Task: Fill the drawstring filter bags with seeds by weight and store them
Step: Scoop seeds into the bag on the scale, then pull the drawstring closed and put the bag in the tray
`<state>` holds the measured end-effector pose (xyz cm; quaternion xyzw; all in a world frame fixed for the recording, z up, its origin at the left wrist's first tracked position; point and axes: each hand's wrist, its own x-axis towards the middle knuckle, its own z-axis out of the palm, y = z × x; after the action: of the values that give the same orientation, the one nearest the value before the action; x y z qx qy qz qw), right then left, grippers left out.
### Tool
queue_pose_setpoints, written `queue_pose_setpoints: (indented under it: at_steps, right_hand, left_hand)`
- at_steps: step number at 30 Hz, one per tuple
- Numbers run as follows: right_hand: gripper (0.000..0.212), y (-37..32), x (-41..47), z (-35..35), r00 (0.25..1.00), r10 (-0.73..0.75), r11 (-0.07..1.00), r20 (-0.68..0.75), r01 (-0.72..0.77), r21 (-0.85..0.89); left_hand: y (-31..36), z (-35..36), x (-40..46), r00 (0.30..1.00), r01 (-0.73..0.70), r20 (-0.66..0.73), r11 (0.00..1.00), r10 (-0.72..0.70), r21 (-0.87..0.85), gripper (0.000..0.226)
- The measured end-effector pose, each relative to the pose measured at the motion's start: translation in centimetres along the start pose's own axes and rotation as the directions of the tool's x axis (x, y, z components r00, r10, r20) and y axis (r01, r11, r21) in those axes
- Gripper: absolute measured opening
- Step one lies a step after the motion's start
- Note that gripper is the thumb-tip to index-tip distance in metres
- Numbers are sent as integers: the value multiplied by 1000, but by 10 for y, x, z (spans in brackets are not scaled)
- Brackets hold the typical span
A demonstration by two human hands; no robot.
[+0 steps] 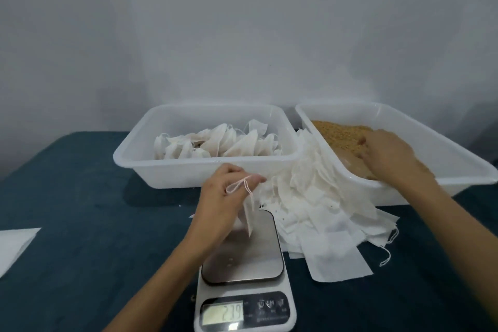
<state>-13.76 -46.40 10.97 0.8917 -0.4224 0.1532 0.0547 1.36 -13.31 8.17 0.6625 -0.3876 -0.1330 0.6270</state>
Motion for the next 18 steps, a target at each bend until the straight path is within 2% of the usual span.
queue_pose_setpoints:
  at_steps: [2, 3, 6, 8, 11, 15, 18]
  right_hand:
    - [14, -32, -23, -14, 964, -79, 963, -252, 139, 229]
    - [11, -50, -38, -20, 941, -89, 919, -326, 204, 338]
    - [11, -93, -80, -24, 931, -101, 739, -350, 306, 600]
    - [10, -109, -99, -17, 938, -112, 634, -328, 321, 703]
    - [9, -113, -112, -7, 948, -98, 535, -301, 306, 787]
    - [10, -112, -117, -3, 934, -116, 516, -337, 346, 783]
    - [8, -114, -119, -4, 927, -147, 514, -344, 368, 775]
  left_hand:
    - [8, -3, 19, 998, -6, -67, 1000, 6, 0, 22]
    - [12, -4, 30, 995, -5, -96, 1000, 6, 4, 19]
    - [22, -5, 72, 987, 34, -160, 999, -34, 0, 24]
    - [24, -5, 108, 976, 54, -212, 998, -45, 37, 25]
    - [19, -4, 163, 960, 91, -274, 988, -54, 124, 25]
    - [-1, -2, 231, 956, 144, -291, 917, -32, 372, 27]
    - [-22, -3, 276, 955, 215, -285, 850, -81, 480, 14]
